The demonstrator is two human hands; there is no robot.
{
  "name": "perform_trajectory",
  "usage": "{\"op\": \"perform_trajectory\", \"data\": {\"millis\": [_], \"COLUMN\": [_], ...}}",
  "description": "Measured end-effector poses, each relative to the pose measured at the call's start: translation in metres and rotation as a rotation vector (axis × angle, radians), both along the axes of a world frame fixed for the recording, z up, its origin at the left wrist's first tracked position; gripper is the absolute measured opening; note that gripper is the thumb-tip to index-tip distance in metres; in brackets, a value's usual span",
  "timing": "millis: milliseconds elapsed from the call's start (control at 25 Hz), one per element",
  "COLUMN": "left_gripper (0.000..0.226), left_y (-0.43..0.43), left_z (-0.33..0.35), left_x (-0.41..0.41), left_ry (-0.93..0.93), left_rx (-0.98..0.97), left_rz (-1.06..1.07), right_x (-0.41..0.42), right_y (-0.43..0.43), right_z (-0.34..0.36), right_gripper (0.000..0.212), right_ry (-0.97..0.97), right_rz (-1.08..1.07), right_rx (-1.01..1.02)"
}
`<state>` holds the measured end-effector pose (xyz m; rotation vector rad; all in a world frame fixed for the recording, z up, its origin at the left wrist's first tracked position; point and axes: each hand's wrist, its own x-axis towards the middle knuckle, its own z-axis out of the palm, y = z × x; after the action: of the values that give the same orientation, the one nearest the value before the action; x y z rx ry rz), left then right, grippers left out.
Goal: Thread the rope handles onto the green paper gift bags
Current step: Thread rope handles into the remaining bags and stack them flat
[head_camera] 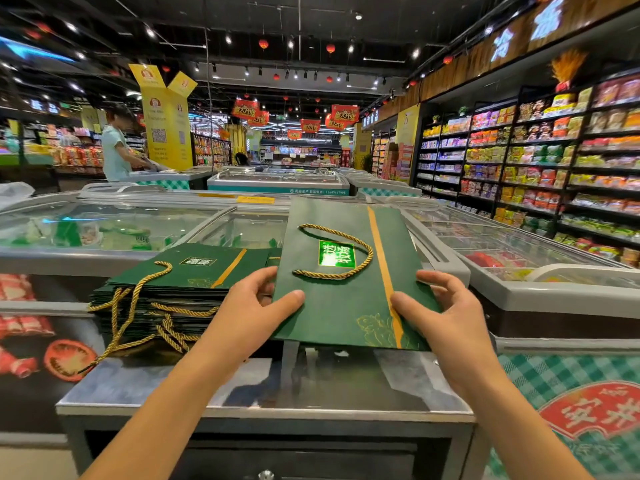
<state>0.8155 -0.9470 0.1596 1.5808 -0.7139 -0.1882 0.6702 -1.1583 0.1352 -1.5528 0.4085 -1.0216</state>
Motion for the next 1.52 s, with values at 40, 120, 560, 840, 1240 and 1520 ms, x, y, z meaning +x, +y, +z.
{"op": "perform_trajectory", "data": {"millis": [40,120,560,840,1240,1520], "left_gripper": [0.049,0.063,0.072,0.068,0.058,0.059], "left_y": [-0.006,-0.021,-0.086,-0.097,-0.137,-0.186], "left_z": [0.004,0.013,0.023,0.013,0.03,-0.002], "left_x": [0.006,0.018,0.069,0.078,0.113,0.139], "left_ry": [-0.015,-0.089,-0.338,-0.42,-0.742,-0.731], "left_rx": [-0.006,0.027,0.46,0.645,0.707,0.989], "left_rz": [0.004,-0.005,0.021,0.04,0.047,-0.093], "right_x": [0.004,0.014,0.06,0.068,0.113,0.156], "right_y": [-0.006,-0.021,-0.082,-0.089,-0.109,-0.126], "right_z": [0.007,0.022,0.05,0.025,0.042,0.016], "right_gripper": [0.048,0.047,0.062,0.063,0.069,0.082], "right_ry": [0.025,0.109,0.606,0.732,0.755,1.032], "right_rz": [-0.029,-0.078,-0.08,-0.044,-0.06,0.052], "right_rx": [-0.024,-0.098,-0.528,-0.603,-0.821,-0.874]}}
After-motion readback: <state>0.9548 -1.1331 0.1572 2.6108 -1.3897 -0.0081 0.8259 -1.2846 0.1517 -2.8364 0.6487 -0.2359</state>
